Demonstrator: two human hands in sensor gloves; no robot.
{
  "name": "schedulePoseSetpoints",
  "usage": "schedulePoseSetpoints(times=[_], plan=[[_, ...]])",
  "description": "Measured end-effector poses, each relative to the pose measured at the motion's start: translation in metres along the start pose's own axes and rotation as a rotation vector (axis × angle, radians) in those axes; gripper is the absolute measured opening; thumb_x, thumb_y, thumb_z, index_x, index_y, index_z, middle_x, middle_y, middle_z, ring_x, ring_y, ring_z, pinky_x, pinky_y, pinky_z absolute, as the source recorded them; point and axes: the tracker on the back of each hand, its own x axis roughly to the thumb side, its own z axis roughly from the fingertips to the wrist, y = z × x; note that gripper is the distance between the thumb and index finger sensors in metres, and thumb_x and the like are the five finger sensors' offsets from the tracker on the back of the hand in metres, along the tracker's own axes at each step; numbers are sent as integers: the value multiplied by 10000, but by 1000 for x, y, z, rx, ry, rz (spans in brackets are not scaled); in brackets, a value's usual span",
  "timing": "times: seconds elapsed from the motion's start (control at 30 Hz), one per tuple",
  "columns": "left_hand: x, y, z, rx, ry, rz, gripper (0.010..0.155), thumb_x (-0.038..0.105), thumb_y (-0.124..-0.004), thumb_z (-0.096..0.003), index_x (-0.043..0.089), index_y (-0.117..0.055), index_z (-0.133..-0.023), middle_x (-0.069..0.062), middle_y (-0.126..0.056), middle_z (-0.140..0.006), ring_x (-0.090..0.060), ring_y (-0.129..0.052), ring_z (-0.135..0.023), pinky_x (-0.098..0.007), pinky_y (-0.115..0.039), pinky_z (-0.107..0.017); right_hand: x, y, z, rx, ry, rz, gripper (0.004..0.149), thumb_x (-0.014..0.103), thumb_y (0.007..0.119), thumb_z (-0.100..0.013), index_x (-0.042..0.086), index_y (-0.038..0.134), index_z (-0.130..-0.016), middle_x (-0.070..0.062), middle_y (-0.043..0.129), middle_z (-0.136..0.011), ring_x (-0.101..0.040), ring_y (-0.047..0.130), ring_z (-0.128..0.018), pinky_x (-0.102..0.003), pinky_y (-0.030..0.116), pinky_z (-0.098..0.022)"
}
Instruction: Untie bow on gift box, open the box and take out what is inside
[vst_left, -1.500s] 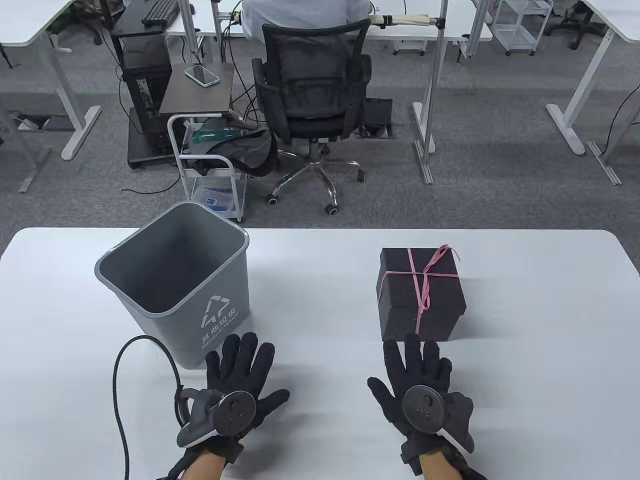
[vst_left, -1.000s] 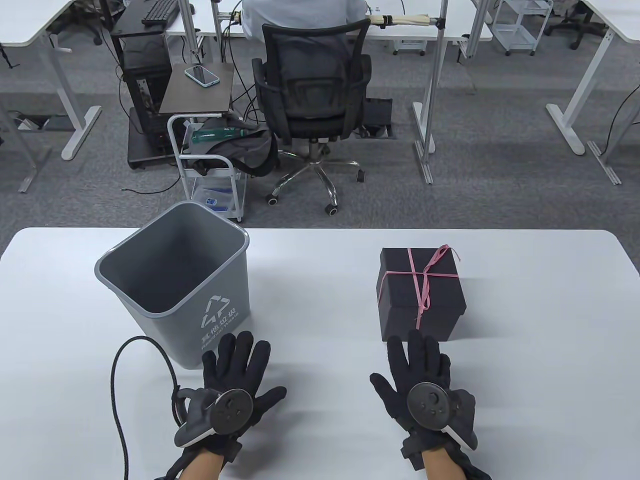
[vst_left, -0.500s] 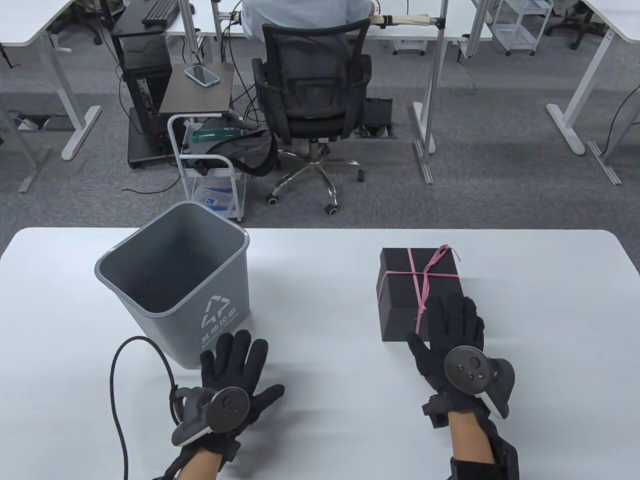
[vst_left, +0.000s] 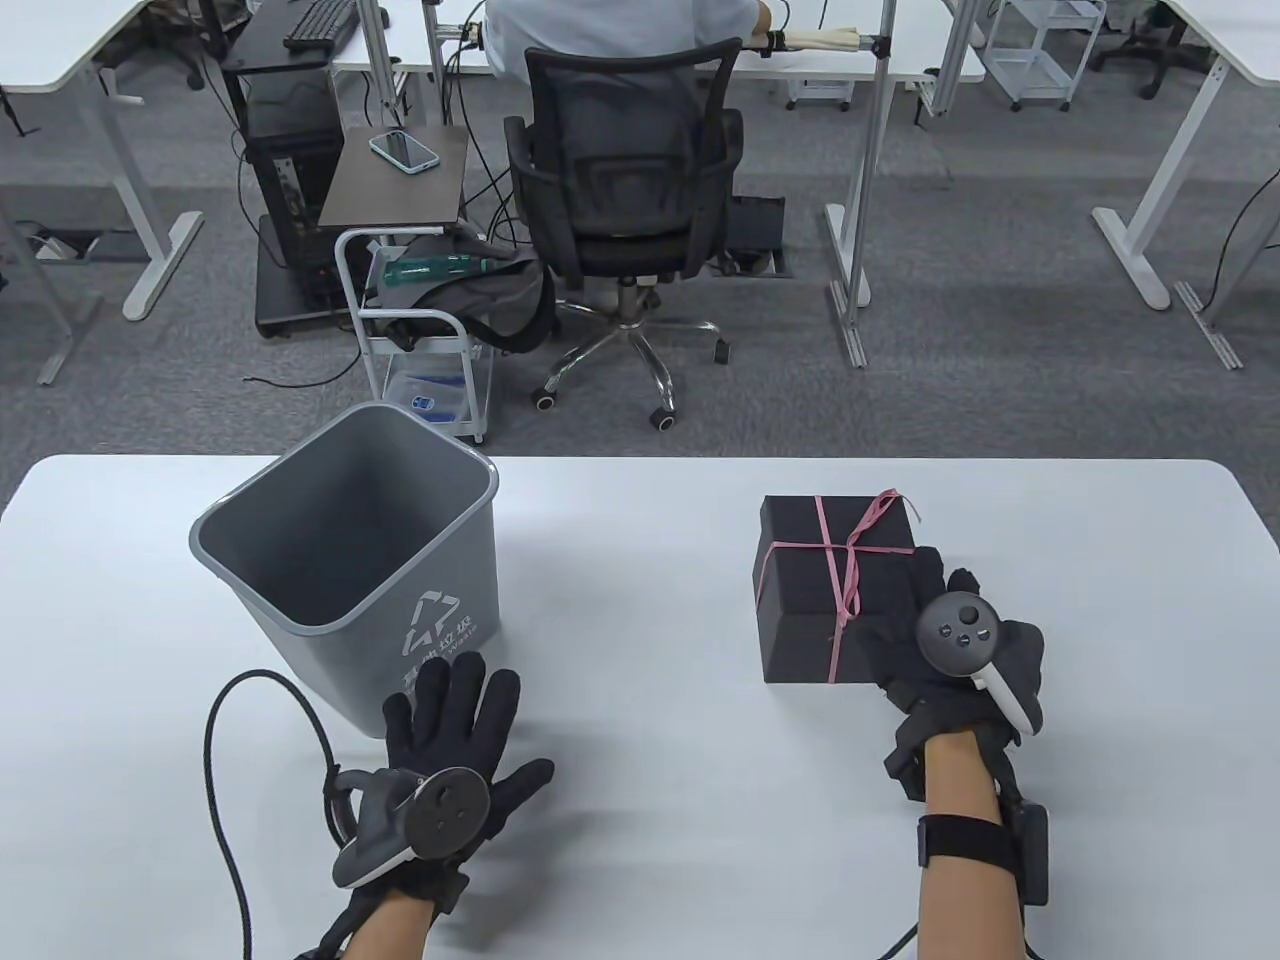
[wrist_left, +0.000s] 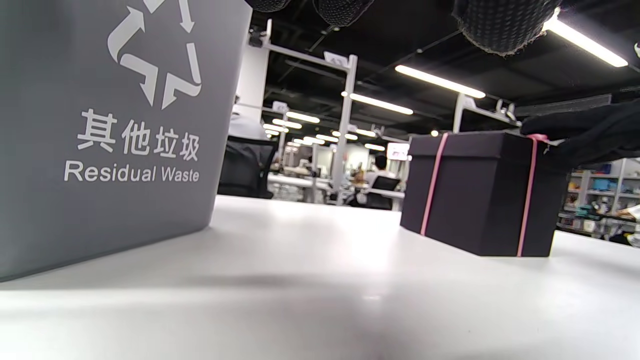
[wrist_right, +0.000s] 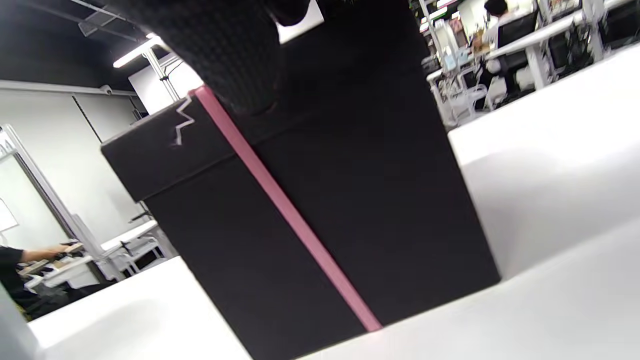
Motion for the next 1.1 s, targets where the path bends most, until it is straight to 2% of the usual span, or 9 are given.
schedulePoseSetpoints(times=[0.13, 0.2, 0.4, 0.83, 1.1], plan=[[2, 1, 0, -1, -3, -13, 869, 721, -611, -575, 220, -341, -1232, -211, -269, -1314, -570, -288, -1141, -766, -365, -738, -5, 8, -4, 12, -10, -11, 758, 377, 781, -584, 286, 340, -1194, -13, 199, -1246, -549, 393, -1070, -637, 374, -782], [2, 2, 1, 4, -2, -11, 868, 721, -611, -576, 220, -342, -1232, -214, -269, -1314, -571, -287, -1142, -767, -364, -737, -7, 11, -3, -47, -35, -73, 727, 362, 778, -581, 268, 396, -1192, -18, 254, -1246, -542, 457, -1048, -636, 402, -772], [0, 4, 2, 5, 7, -4, 865, 720, -606, -578, 220, -342, -1232, -212, -271, -1313, -571, -292, -1140, -766, -366, -737, -1, 17, 6, -56, -53, -47, 709, 379, 769, -594, 258, 408, -1192, -22, 273, -1243, -535, 481, -1032, -624, 422, -768], [1, 6, 10, 17, 9, -1, 864, 715, -603, -582, 210, -339, -1232, -224, -280, -1309, -575, -304, -1137, -764, -373, -736, 45, 46, 48, -67, -179, -30, 686, 401, 771, -608, 237, 444, -1188, -68, 322, -1228, -534, 539, -1000, -623, 468, -743], [3, 7, 16, 50, 7, 3, 863, 703, -616, -582, 186, -358, -1223, -252, -329, -1291, -566, -398, -1125, -738, -434, -743, 73, 63, 73, -74, -260, -7, 683, 408, 777, -605, 224, 469, -1186, -89, 358, -1221, -537, 592, -975, -625, 508, -723]])
